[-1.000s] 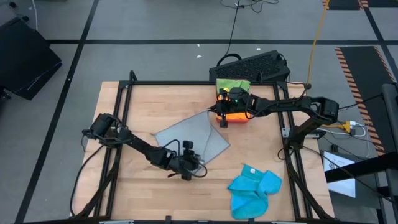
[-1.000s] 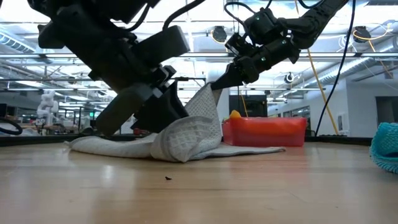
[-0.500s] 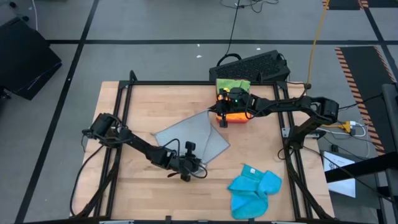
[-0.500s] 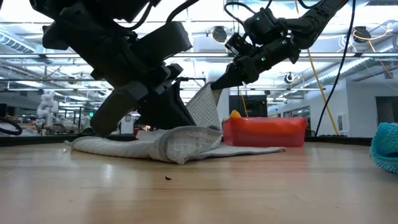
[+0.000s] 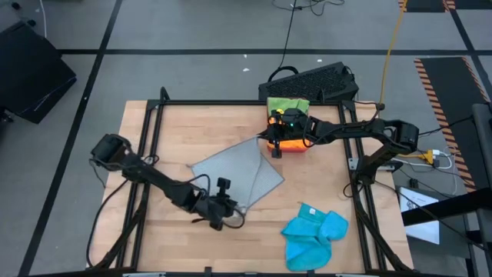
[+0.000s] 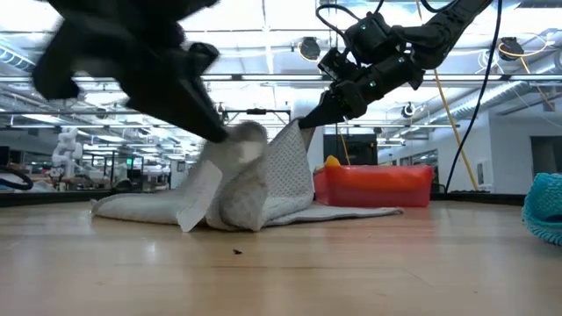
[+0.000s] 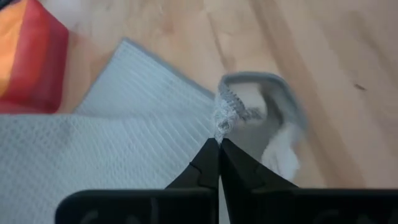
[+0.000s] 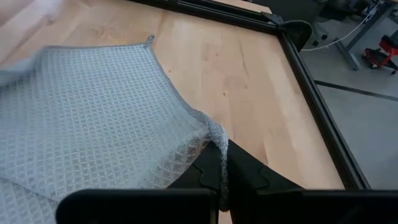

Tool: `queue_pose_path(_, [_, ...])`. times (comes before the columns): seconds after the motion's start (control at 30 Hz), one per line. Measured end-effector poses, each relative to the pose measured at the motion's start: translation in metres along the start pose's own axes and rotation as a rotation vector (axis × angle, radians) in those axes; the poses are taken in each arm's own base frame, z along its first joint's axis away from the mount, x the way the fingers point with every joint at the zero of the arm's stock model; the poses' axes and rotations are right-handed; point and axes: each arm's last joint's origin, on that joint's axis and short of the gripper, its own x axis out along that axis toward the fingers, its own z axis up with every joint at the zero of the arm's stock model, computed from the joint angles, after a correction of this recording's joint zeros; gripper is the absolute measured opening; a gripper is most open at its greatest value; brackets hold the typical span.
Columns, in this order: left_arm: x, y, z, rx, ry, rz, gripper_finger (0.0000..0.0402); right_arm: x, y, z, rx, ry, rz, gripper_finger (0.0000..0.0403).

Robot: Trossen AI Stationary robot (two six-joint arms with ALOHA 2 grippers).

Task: Fold microfiber towels
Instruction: Fold the gray microfiber cloth

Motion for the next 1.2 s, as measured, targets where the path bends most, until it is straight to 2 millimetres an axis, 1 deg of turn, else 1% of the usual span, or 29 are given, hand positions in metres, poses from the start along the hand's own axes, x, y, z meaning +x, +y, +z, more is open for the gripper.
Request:
queue_pose_path(0.23, [-0.048, -0.018, -0.006, -0.022, 0.059, -0.069, 0.0007, 0.000, 0.001, -0.001, 0.026, 0.010, 0.006, 0.0004])
queue_pose_path(0.33, [-0.063, -0.026, -0.009, -0.046, 0.070, -0.106, 0.0004, 0.000, 0.001, -0.001, 0.026, 0.009, 0.006, 0.0004])
queue_pose_path(0.43, [-0.075, -0.033, -0.014, -0.100, 0.100, -0.132, 0.0010, 0.000, 0.001, -0.001, 0.023, 0.010, 0.006, 0.0004])
queue_pose_path(0.57, [-0.082, -0.041, -0.022, -0.199, 0.178, -0.156, 0.0018, 0.000, 0.001, -0.001, 0.022, 0.010, 0.006, 0.0004])
queue_pose_path(0.73, [-0.086, -0.045, -0.029, -0.336, 0.245, -0.137, 0.0020, 0.000, 0.001, -0.001, 0.028, 0.015, 0.009, 0.0004])
queue_pose_path(0.97, [-0.092, -0.050, -0.034, -0.391, 0.281, -0.127, 0.0023, 0.000, 0.002, -0.003, 0.035, 0.033, 0.017, 0.0004])
queue_pose_path(1.07, [-0.095, -0.052, -0.039, -0.419, 0.323, -0.119, 0.0037, 0.000, 0.002, -0.004, 0.031, 0.037, 0.018, 0.0004])
queue_pose_path(1.2, [-0.098, -0.054, -0.044, -0.499, 0.371, -0.096, 0.0077, 0.000, 0.002, -0.003, 0.018, 0.036, 0.018, 0.0004])
